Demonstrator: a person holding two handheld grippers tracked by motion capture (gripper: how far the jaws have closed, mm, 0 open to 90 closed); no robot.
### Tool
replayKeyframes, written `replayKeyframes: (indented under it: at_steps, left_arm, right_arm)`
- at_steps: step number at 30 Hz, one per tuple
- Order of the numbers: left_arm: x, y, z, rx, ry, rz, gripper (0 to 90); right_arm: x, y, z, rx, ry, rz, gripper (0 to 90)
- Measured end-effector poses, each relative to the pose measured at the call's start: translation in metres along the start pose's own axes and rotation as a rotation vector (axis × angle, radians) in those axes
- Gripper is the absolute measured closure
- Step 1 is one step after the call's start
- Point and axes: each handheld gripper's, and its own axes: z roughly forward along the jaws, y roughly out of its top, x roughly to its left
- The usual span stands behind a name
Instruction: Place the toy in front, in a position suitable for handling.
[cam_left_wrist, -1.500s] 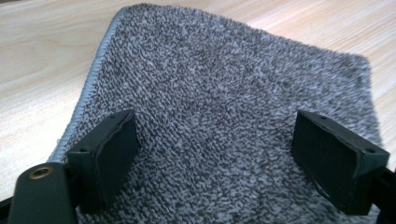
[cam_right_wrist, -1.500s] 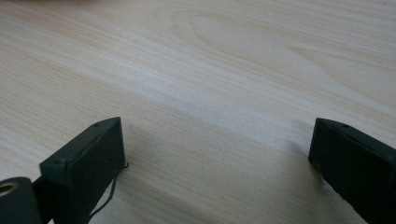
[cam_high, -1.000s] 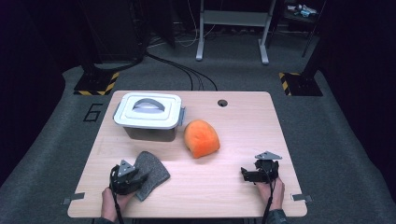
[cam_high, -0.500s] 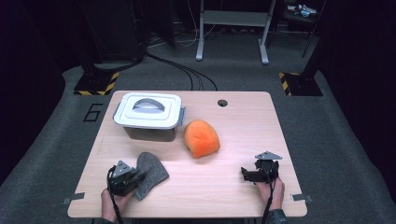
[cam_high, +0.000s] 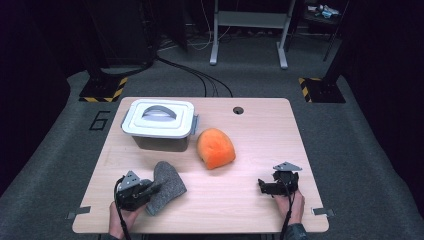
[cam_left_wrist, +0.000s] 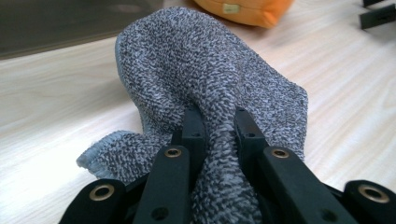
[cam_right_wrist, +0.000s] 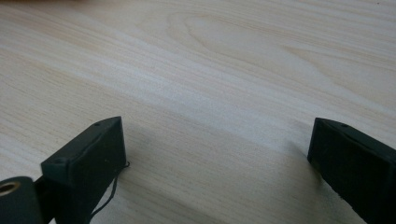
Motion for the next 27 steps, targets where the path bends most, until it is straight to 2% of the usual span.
replayKeyframes:
  at_steps: [2, 4, 5, 6, 8, 17, 27]
  left_arm:
    - [0.000, 0.002, 0.000, 0.000, -0.014, -0.002, 78.6]
    - [-0.002, 0.004, 0.001, -0.021, -0.016, -0.004, 78.6]
    - [-0.003, 0.005, 0.002, -0.010, -0.032, -0.003, 78.6]
    - [-0.005, 0.006, 0.004, -0.004, -0.051, 0.001, 78.6]
    - [-0.009, 0.008, 0.007, 0.016, -0.053, 0.039, 78.6]
    - [-0.025, 0.011, 0.012, 0.018, -0.129, 0.076, 78.6]
    - [-0.040, 0.013, 0.023, 0.019, -0.189, 0.114, 78.4]
  right_arm:
    - [0.000, 0.000, 0.000, 0.000, -0.001, -0.001, 3.4]
    - [0.000, 0.000, 0.000, 0.004, 0.003, -0.001, 3.4]
    - [0.000, 0.000, 0.000, -0.001, 0.001, -0.002, 3.7]
    - [0.001, 0.000, 0.000, 0.000, -0.003, 0.001, 3.8]
    - [0.000, 0.000, 0.000, 0.001, -0.001, -0.005, 3.7]
    - [0.000, 0.000, 0.000, 0.001, 0.002, -0.004, 3.7]
    - [0.000, 0.000, -0.001, 0.003, 0.003, -0.005, 3.8]
